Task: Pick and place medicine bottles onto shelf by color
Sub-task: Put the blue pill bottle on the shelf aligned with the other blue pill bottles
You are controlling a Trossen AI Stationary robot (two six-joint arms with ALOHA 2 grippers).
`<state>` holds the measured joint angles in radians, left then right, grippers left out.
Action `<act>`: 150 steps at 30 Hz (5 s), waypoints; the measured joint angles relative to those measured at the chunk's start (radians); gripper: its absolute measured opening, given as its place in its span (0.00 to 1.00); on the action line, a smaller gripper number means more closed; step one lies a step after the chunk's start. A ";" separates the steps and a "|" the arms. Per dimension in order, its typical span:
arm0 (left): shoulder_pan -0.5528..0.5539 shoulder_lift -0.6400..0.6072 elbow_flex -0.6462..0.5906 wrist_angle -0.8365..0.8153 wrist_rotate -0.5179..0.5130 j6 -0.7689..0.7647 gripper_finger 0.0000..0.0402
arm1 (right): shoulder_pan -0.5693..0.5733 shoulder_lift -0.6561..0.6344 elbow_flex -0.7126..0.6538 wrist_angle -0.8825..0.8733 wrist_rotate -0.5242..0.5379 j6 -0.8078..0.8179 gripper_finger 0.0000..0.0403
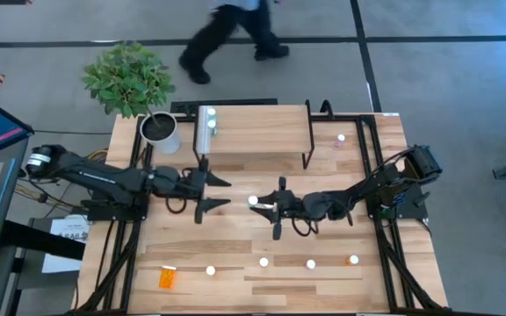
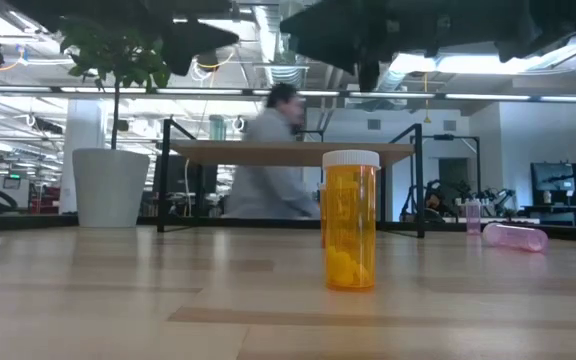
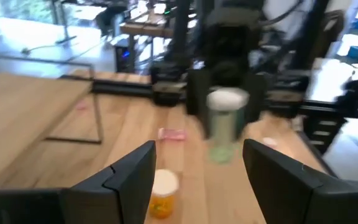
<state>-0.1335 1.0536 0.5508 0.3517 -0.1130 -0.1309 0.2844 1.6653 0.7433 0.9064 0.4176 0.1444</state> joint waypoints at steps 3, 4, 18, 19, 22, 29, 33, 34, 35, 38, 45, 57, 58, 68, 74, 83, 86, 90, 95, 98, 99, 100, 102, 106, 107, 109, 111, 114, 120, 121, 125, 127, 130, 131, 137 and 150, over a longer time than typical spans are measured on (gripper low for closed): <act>-0.022 0.003 -0.001 0.021 -0.002 0.024 0.57 | 0.000 0.000 0.000 -0.012 0.000 0.005 0.31; -0.026 0.014 -0.001 0.046 -0.004 0.035 0.57 | 0.000 0.000 0.000 -0.011 0.000 0.006 0.31; -0.030 0.162 0.024 0.210 0.020 0.042 0.57 | -0.005 0.111 0.169 -0.208 -0.026 0.005 0.31; -0.030 0.161 0.024 0.198 0.031 0.041 0.57 | -0.006 0.119 0.181 -0.218 -0.026 0.005 0.31; -0.030 0.161 0.024 0.168 0.066 0.040 0.57 | -0.006 0.124 0.204 -0.241 -0.026 0.005 0.31; -0.030 0.161 0.024 0.102 0.106 0.018 0.57 | -0.006 0.123 0.210 -0.243 -0.026 0.004 0.31; -0.030 0.161 0.024 0.108 0.104 0.019 0.57 | -0.006 0.122 0.210 -0.245 -0.026 0.005 0.31; -0.030 0.161 0.024 0.105 0.101 0.021 0.57 | -0.006 0.122 0.210 -0.245 -0.026 0.005 0.31; -0.030 0.161 0.024 0.105 0.098 0.026 0.57 | -0.006 0.122 0.210 -0.244 -0.026 0.005 0.31; -0.030 0.161 0.024 0.105 0.075 0.037 0.57 | -0.006 0.122 0.210 -0.244 -0.026 0.005 0.31; -0.030 0.161 0.024 0.084 0.066 0.048 0.51 | -0.006 0.122 0.210 -0.243 -0.026 0.005 0.31; -0.030 0.160 0.025 0.087 0.053 0.069 0.37 | -0.006 0.121 0.210 -0.242 -0.025 0.005 0.31; -0.030 0.160 0.025 0.087 0.054 0.071 0.36 | -0.006 0.121 0.210 -0.242 -0.025 0.005 0.31; -0.030 0.160 0.025 0.087 0.057 0.086 0.25 | -0.006 0.121 0.209 -0.242 -0.024 0.006 0.31; -0.030 0.160 0.025 0.087 0.057 0.086 0.23 | -0.006 0.121 0.209 -0.243 -0.025 0.006 0.31; -0.030 0.160 0.025 0.092 0.053 0.085 0.23 | -0.004 0.121 0.209 -0.247 -0.026 -0.010 0.39; -0.029 0.158 0.025 0.098 0.043 0.085 0.23 | -0.003 0.120 0.209 -0.247 -0.026 -0.011 0.48; -0.021 0.138 0.025 0.093 0.037 0.084 0.23 | -0.003 0.113 0.209 -0.265 -0.028 -0.013 0.61; -0.021 0.095 0.026 0.045 -0.012 0.083 0.23 | -0.003 0.049 0.209 -0.398 -0.030 0.019 0.67; -0.021 0.072 0.026 0.020 -0.042 0.083 0.23 | -0.003 0.001 0.209 -0.484 -0.032 0.039 0.67; -0.021 0.066 0.026 0.015 -0.050 0.083 0.23 | -0.001 -0.015 0.209 -0.504 -0.034 0.044 0.67; -0.021 0.060 0.026 0.008 -0.061 0.083 0.23 | 0.000 -0.031 0.209 -0.519 -0.033 0.050 0.67; -0.021 0.046 0.026 -0.016 -0.086 0.075 0.23 | 0.006 -0.057 0.209 -0.568 -0.030 0.062 0.67; -0.021 0.027 0.026 -0.054 -0.125 0.065 0.23 | 0.014 -0.091 0.209 -0.607 -0.017 0.067 0.67; -0.021 0.024 0.026 -0.063 -0.135 0.060 0.23 | 0.018 -0.095 0.209 -0.616 -0.003 0.068 0.67; -0.021 0.024 0.026 -0.070 -0.147 0.051 0.23 | 0.025 -0.096 0.209 -0.619 0.018 0.068 0.67; -0.022 0.024 0.026 -0.072 -0.161 0.048 0.23 | 0.031 -0.096 0.209 -0.629 0.029 0.068 0.67; -0.022 0.024 0.026 -0.073 -0.183 0.042 0.23 | 0.031 -0.096 0.209 -0.642 0.030 0.069 0.67; -0.022 0.024 0.026 -0.077 -0.261 0.039 0.23 | 0.030 -0.096 0.209 -0.641 0.033 0.068 0.67; -0.022 0.024 0.026 -0.081 -0.275 0.039 0.23 | 0.030 -0.096 0.209 -0.641 0.033 0.068 0.67; -0.021 0.024 0.026 -0.094 -0.332 0.036 0.23 | 0.028 -0.096 0.209 -0.640 0.033 0.068 0.67; -0.016 0.024 0.031 -0.119 -0.358 0.034 0.23 | 0.028 -0.096 0.209 -0.640 0.033 0.068 0.67; -0.002 0.025 0.076 -0.239 -0.397 -0.005 0.23 | 0.027 -0.096 0.209 -0.636 0.033 0.068 0.67; 0.002 0.025 0.091 -0.279 -0.421 -0.017 0.23 | 0.027 -0.096 0.209 -0.634 0.033 0.068 0.67; 0.005 0.025 0.110 -0.348 -0.678 -0.074 0.23 | 0.027 -0.095 0.209 -0.636 0.033 0.073 0.67; 0.087 0.025 0.110 -0.316 -0.863 -0.193 0.23 | 0.027 -0.095 0.209 -0.637 0.033 0.076 0.67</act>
<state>-0.0464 1.0790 0.6606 0.0353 -0.9760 -0.3242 0.3119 1.5703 0.9524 0.2691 0.4511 0.2203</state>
